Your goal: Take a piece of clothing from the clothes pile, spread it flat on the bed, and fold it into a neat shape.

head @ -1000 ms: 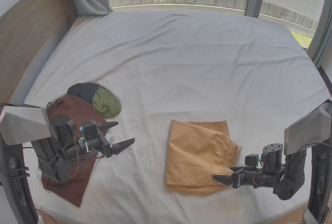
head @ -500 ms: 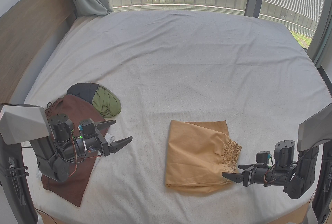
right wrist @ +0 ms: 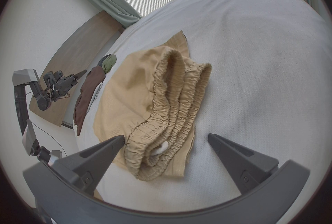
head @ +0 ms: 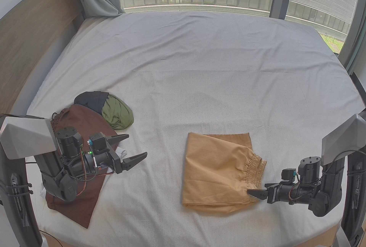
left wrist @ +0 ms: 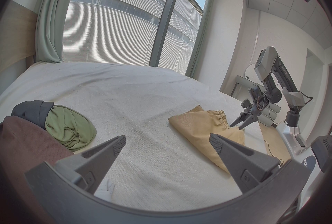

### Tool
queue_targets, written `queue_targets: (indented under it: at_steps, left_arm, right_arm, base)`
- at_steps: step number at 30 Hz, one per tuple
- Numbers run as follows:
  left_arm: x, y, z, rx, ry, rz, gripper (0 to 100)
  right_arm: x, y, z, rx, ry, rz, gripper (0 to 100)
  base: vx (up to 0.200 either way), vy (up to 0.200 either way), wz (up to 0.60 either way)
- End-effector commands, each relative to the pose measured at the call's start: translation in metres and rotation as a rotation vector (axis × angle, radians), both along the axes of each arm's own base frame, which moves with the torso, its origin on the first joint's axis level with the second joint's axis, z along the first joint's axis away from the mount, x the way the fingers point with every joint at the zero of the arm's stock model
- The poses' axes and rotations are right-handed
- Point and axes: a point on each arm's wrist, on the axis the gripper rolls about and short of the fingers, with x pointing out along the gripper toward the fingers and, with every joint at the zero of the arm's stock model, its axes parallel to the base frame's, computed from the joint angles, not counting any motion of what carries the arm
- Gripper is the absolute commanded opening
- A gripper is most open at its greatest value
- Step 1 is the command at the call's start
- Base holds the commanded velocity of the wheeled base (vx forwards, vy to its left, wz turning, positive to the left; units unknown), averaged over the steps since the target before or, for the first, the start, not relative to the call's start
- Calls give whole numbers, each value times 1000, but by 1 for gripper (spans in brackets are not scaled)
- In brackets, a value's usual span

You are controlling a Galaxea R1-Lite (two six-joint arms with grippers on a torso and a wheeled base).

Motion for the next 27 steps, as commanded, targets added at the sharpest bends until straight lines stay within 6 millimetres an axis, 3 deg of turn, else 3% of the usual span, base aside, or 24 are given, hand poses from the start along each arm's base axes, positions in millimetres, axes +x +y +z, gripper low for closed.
queue_targets:
  at_steps: [1, 6, 16, 27]
  left_arm:
    - [0, 0, -2, 1, 5, 0, 100]
    - [-1, -3, -3, 3, 11, -8, 100]
    - [-1, -2, -1, 2, 2, -7, 100]
    - [-1, -2, -1, 2, 5, -7, 100]
  right_arm:
    - [4, 2, -19, -7, 48, 2, 100]
    - [4, 6, -23, 1, 64, 9, 100]
    - [11, 37, -20, 129, 111, 8, 100]
    - [13, 39, -19, 139, 103, 7, 100]
  base:
    - [0, 0, 0]
    - [0, 0, 0]
    - [0, 0, 0]
    - [0, 0, 0]
